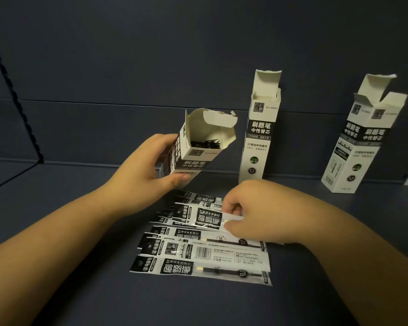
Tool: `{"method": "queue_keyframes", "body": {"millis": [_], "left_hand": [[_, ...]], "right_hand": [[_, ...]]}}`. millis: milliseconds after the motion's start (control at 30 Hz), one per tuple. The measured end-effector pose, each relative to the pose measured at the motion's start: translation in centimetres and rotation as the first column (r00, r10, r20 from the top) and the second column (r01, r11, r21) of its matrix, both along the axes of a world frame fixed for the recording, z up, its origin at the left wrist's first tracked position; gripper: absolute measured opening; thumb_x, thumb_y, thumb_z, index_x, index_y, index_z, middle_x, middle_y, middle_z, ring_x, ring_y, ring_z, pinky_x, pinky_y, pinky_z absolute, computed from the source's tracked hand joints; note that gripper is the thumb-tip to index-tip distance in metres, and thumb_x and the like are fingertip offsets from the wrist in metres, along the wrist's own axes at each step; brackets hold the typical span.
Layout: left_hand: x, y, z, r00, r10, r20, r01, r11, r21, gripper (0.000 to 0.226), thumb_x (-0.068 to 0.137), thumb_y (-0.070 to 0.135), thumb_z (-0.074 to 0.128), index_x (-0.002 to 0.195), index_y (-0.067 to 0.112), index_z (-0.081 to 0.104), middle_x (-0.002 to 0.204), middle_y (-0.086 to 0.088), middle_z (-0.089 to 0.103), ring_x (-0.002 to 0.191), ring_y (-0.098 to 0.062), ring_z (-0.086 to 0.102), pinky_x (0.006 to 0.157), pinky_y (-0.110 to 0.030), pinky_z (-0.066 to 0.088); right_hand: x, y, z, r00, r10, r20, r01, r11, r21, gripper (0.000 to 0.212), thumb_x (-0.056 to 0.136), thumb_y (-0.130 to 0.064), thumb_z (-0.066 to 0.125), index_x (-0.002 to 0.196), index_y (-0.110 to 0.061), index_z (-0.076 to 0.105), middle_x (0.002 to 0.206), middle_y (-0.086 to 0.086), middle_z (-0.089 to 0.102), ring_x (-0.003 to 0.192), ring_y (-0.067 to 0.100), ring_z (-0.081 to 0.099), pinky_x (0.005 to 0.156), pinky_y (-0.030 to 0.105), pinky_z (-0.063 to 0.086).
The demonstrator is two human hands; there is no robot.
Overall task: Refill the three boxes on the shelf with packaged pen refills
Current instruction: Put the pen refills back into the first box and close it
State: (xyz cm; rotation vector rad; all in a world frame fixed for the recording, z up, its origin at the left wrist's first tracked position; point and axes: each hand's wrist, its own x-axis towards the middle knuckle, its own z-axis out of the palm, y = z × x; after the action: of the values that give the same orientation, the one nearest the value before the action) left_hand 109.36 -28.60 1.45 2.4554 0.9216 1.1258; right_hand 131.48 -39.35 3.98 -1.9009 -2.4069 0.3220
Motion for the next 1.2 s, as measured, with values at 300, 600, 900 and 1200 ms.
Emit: {"method": "queue_keyframes", "body": {"millis": [300, 600, 900, 1200], "left_hand": [[-0.1, -0.1, 0.0, 1.0, 0.007, 0.005, -0.007, 1.0, -0.027, 0.062, 0.08, 0.04, 0.073, 0.134, 0.042, 0.043, 0.13, 0.021, 0.054, 0.122, 0.002, 0.054, 0.105, -0.031, 0.049], [-0.1, -0.2, 0.2, 1.0, -0.002, 0.029, 0.004, 0.999, -0.048, 0.06, 0.079, 0.037, 0.074, 0.129, 0.049, 0.043, 0.128, 0.022, 0.056, 0.121, 0.004, 0.055, 0.103, -0.025, 0.047], [-0.2, 0.0, 0.0, 0.998, -0.019, 0.058, 0.022, 0.999, -0.046, 0.06, 0.08, 0.034, 0.075, 0.134, 0.039, 0.048, 0.128, 0.019, 0.057, 0.122, -0.005, 0.058, 0.104, -0.037, 0.049], [-0.2, 0.2, 0.0, 0.999, -0.001, 0.032, 0.002, 0.999, -0.051, 0.06, 0.082, 0.032, 0.075, 0.135, 0.038, 0.047, 0.128, 0.019, 0.056, 0.121, -0.004, 0.057, 0.102, -0.038, 0.052]], "right_hand": [[0.2, -0.3, 0.5, 0.999, -0.02, -0.048, 0.02, 1.0, -0.01, 0.014, 0.093, -0.026, 0.059, 0.091, -0.022, 0.073, 0.087, 0.003, 0.071, 0.082, 0.022, 0.068, 0.076, 0.045, 0.061], [0.4, -0.8, 1.7, 0.987, 0.006, -0.163, -0.003, 1.0, 0.021, 0.013, 0.092, -0.023, 0.064, 0.099, -0.024, 0.075, 0.08, -0.006, 0.072, 0.07, 0.007, 0.066, 0.061, 0.024, 0.057], [1.3, -1.1, 2.5, 0.715, 0.053, -0.697, -0.012, 0.998, 0.064, 0.01, 0.088, -0.016, 0.073, 0.097, -0.018, 0.077, 0.091, 0.0, 0.079, 0.075, 0.013, 0.071, 0.076, 0.027, 0.06], [1.4, -1.2, 3.1, 0.498, 0.039, -0.866, 0.01, 0.999, 0.051, 0.019, 0.088, -0.007, 0.073, 0.103, -0.018, 0.076, 0.104, -0.003, 0.079, 0.091, 0.012, 0.073, 0.07, 0.024, 0.058]]}}
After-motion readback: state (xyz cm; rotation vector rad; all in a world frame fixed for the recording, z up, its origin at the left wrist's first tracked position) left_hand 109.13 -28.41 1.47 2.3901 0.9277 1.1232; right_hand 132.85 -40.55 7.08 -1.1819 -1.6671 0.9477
